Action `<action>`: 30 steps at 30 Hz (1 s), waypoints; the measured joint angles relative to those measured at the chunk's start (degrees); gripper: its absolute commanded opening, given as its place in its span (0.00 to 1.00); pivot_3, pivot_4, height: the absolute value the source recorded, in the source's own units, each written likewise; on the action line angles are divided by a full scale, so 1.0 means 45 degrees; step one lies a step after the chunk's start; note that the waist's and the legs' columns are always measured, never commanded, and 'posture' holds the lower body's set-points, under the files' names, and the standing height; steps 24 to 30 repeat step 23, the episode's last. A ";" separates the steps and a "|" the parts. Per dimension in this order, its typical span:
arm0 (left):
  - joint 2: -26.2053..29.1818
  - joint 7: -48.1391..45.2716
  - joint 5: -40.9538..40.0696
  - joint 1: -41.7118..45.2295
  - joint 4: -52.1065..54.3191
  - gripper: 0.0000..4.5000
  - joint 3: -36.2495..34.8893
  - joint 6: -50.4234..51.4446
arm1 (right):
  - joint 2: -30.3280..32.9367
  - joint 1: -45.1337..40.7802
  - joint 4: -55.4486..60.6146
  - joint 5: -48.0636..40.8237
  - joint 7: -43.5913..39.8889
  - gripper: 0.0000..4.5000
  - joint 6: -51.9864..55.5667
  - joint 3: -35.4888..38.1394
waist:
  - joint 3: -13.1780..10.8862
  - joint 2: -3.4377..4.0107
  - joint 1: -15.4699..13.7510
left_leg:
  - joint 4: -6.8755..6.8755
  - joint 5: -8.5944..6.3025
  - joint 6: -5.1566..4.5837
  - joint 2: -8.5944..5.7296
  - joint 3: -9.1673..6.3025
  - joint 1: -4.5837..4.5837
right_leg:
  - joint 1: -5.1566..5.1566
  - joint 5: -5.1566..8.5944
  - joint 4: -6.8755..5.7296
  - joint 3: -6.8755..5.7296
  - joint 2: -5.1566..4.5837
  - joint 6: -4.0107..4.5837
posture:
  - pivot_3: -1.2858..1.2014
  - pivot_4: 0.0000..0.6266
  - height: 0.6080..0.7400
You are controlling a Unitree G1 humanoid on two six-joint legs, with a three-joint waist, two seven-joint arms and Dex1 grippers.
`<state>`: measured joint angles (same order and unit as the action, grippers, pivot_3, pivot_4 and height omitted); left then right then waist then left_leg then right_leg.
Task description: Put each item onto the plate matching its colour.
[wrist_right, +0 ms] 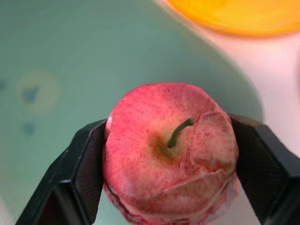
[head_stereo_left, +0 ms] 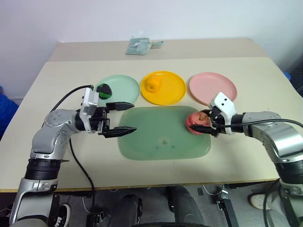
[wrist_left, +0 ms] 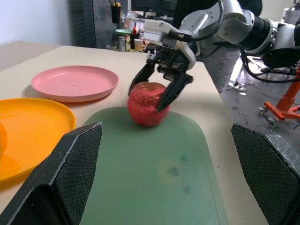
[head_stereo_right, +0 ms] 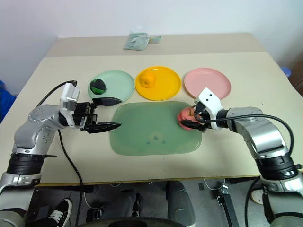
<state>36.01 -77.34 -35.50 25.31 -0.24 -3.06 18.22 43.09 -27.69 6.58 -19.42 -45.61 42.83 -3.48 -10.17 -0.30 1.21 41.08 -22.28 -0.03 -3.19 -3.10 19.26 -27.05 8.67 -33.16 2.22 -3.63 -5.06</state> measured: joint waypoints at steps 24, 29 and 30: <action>-0.0293 0.1677 0.0676 -0.0247 -0.0417 1.00 -0.0571 -0.1390 | -0.3105 -0.3347 -0.5733 0.0857 0.2810 0.99 -0.5821 0.2343 | -0.0010 0.0019 0.0001 | -0.0020 0.0013 0.0024 0.0004 0.0003 0.0032 | -0.0037 -0.0001 -0.0020 0.0013 0.0008 0.0002 | 0.52 0.24 1.00; -0.0293 0.1677 0.0676 -0.0247 -0.0417 1.00 -0.0571 -0.1390 | -0.3105 -0.3347 -0.5733 0.0857 0.2810 0.99 -0.5821 0.2343 | -0.0010 0.0019 0.0001 | -0.0020 0.0013 0.0024 0.0004 0.0003 0.0032 | -0.0037 -0.0001 -0.0020 0.0013 0.0008 0.0002 | 0.52 0.24 1.00; -0.0293 0.1677 0.0676 -0.0247 -0.0417 1.00 -0.0571 -0.1390 | -0.3105 -0.3347 -0.5733 0.0857 0.2810 0.99 -0.5821 0.2343 | -0.0010 0.0019 0.0001 | -0.0020 0.0013 0.0024 0.0004 0.0003 0.0032 | -0.0037 -0.0001 -0.0020 0.0013 0.0008 0.0002 | 0.52 0.24 1.00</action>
